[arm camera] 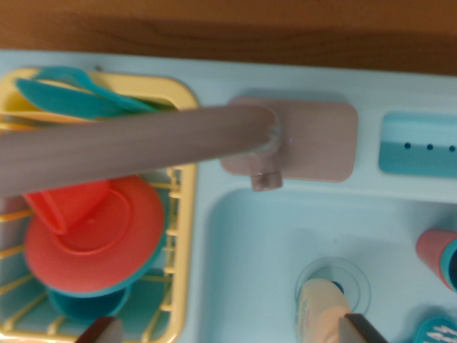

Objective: Pick detergent from the sink

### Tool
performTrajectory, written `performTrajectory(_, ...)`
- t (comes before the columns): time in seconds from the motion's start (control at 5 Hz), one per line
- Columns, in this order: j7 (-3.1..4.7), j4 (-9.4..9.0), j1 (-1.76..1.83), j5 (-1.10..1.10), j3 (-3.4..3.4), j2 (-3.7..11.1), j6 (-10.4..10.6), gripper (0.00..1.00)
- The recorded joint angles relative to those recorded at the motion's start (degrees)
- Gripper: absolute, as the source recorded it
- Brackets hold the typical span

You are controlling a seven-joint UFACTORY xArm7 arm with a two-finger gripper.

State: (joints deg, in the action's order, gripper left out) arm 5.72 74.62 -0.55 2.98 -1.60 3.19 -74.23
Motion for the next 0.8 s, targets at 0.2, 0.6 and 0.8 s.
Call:
performTrajectory(0.2, 1.13, -2.7, -0.47, 0.35, -0.57, 0.61, 2.7, 0.0)
performTrajectory(0.6, 2.28, -5.42, -0.94, 0.71, -1.14, 1.23, 5.4, 0.0)
performTrajectory(0.8, 2.28, -5.42, -0.94, 0.71, -1.14, 1.23, 5.4, 0.0)
